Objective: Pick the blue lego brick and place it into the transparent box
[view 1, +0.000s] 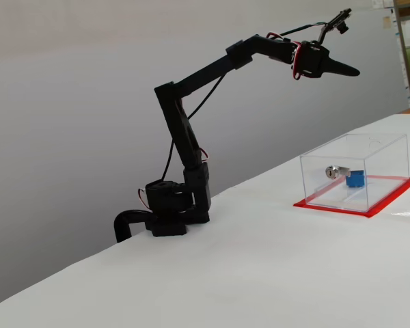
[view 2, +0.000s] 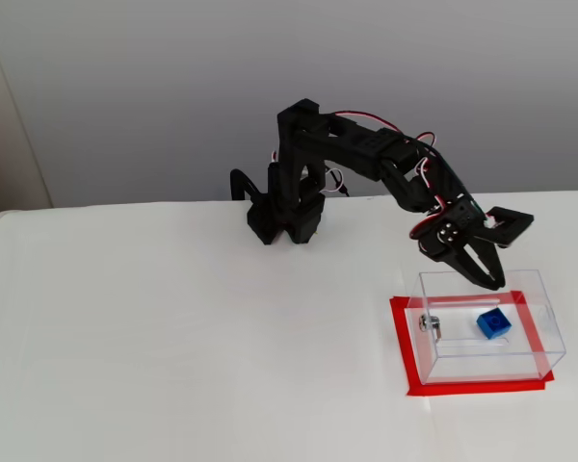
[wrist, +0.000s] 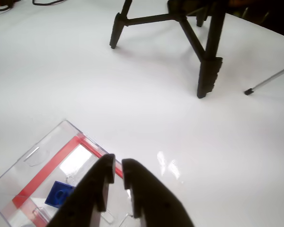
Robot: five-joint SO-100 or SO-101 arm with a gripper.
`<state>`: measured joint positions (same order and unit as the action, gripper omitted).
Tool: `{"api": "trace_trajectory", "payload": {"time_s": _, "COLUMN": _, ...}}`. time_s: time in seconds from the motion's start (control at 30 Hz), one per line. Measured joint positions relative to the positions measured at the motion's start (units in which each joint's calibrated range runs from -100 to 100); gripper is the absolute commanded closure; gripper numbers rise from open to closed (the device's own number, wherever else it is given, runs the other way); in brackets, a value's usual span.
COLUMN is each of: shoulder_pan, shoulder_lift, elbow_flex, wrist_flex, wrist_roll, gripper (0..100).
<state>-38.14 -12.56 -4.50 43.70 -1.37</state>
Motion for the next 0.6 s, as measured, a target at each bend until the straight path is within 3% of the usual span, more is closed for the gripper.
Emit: {"api": "trace_trajectory", "payload": {"time_s": 0.6, "shoulder_pan": 29.91, "shoulder_lift": -34.76, "elbow_flex": 37.78, "wrist_flex": -0.09, "wrist_roll": 0.10, "gripper": 99}}
